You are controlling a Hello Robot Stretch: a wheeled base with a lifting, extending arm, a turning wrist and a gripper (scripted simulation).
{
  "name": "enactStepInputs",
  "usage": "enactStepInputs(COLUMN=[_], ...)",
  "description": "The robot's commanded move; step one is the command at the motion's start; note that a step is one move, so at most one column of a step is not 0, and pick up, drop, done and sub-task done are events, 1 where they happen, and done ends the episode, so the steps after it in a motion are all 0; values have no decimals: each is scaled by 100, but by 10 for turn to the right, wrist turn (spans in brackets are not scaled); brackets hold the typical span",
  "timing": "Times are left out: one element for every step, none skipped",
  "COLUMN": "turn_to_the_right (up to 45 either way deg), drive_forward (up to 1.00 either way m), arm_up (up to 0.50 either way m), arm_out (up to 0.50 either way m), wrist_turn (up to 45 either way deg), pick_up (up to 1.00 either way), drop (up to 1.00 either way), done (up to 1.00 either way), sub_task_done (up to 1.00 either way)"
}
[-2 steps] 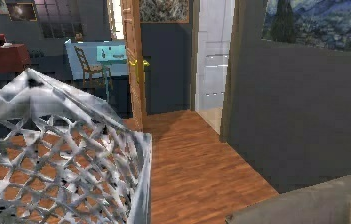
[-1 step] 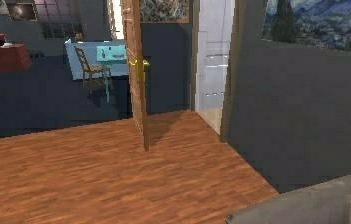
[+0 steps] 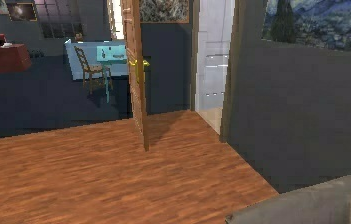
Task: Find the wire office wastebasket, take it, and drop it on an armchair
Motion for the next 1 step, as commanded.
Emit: enactStepInputs(turn_to_the_right=[0], drive_forward=[0], arm_up=[0], arm_out=[0], wrist_turn=[120], pick_up=[0], drop=[0], done=[0], sub_task_done=[0])
